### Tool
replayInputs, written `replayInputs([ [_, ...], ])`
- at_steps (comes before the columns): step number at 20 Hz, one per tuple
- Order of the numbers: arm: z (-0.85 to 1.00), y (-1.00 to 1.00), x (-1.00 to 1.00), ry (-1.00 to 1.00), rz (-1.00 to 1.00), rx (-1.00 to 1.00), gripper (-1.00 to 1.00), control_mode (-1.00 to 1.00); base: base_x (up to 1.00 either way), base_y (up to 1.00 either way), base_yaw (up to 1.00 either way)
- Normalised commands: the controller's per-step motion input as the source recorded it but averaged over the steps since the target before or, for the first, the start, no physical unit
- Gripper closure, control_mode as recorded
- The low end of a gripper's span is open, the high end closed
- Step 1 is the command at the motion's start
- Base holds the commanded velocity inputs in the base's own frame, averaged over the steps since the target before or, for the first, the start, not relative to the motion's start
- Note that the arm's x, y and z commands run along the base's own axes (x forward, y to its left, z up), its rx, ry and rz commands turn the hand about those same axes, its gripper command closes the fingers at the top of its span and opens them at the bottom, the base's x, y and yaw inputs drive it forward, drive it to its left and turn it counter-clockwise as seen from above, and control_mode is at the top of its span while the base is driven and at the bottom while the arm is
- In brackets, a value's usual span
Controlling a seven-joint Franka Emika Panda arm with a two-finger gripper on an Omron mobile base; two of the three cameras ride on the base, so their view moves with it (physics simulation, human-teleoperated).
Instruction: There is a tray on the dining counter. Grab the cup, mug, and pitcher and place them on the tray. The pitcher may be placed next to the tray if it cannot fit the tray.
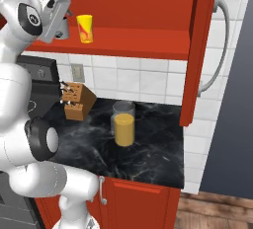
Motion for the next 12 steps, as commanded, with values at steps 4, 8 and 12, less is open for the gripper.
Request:
replayInputs([
  [4, 0.0, 0.0, 0.13, 0.02, 0.0, -0.02, -1.0, -1.0, 0.0, 0.0, 0.0],
  [8, 0.0, 0.0, 0.13, 0.02, 0.0, -0.02, -1.0, -1.0, 0.0, 0.0, 0.0],
  [12, 0.0, 0.0, 0.12, 0.03, 0.0, -0.02, -1.0, -1.0, 0.0, 0.0, 0.0],
])
